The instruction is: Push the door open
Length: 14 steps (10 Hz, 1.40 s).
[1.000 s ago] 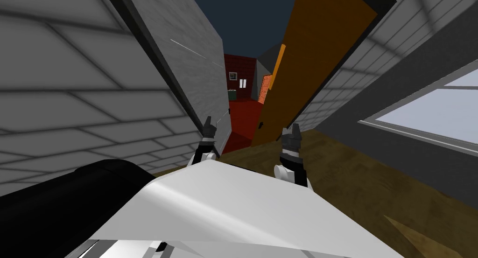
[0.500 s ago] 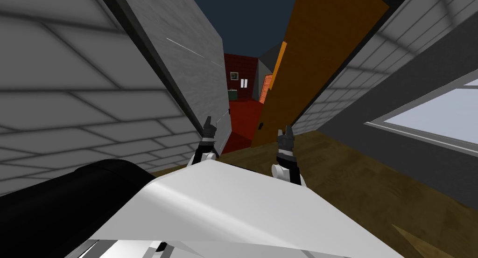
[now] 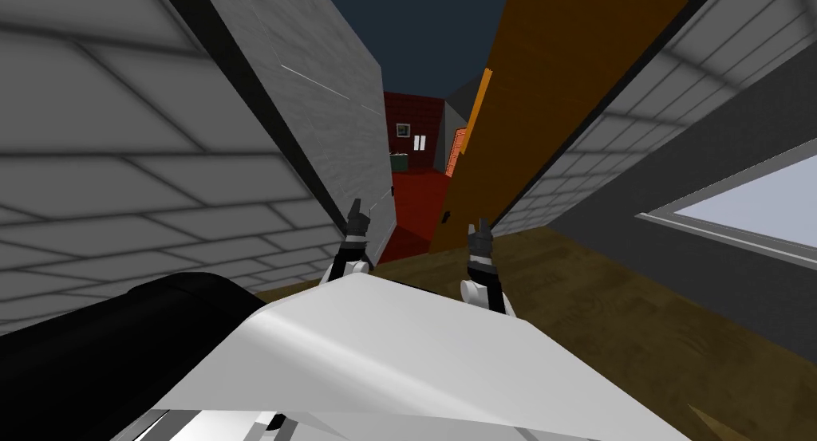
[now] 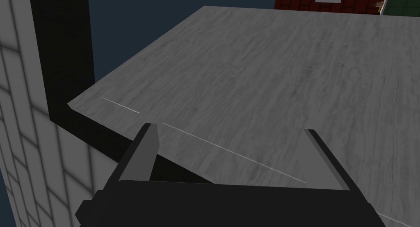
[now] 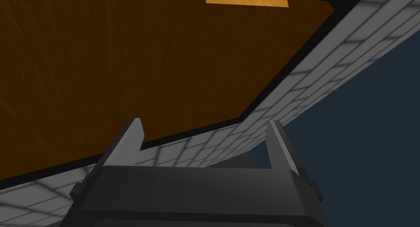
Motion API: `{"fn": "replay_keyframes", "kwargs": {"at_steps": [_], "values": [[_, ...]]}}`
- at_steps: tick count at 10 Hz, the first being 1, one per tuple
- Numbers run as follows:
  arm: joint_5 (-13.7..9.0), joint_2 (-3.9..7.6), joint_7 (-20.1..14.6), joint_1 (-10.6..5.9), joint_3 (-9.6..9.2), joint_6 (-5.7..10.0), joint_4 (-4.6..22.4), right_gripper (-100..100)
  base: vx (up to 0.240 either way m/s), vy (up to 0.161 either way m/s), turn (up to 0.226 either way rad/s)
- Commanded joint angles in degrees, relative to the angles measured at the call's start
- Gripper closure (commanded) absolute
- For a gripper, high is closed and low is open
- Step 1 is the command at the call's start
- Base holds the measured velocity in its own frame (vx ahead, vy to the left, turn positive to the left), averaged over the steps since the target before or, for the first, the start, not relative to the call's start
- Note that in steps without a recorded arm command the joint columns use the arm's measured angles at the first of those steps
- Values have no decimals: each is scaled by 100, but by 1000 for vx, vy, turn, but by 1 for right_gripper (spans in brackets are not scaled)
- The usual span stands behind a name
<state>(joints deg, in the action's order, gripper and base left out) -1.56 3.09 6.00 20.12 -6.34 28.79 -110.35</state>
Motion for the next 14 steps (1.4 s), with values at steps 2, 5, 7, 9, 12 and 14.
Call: {"fn": "replay_keyframes", "kwargs": {"at_steps": [2,5,7,9,12,14], "values": [[-27,33,-59,-157,-60,79,427,-100,61,-75,75],[-72,93,-144,-348,-139,211,922,-100,43,-62,59],[-94,122,-188,-445,-180,278,1256,-100,40,-49,55],[-117,150,-231,-543,-221,346,1563,-100,67,-84,81],[-163,204,-319,-740,-303,482,2064,-100,43,-57,63],[-186,229,-363,-838,-344,550,2354,-100,32,-62,51]]}}
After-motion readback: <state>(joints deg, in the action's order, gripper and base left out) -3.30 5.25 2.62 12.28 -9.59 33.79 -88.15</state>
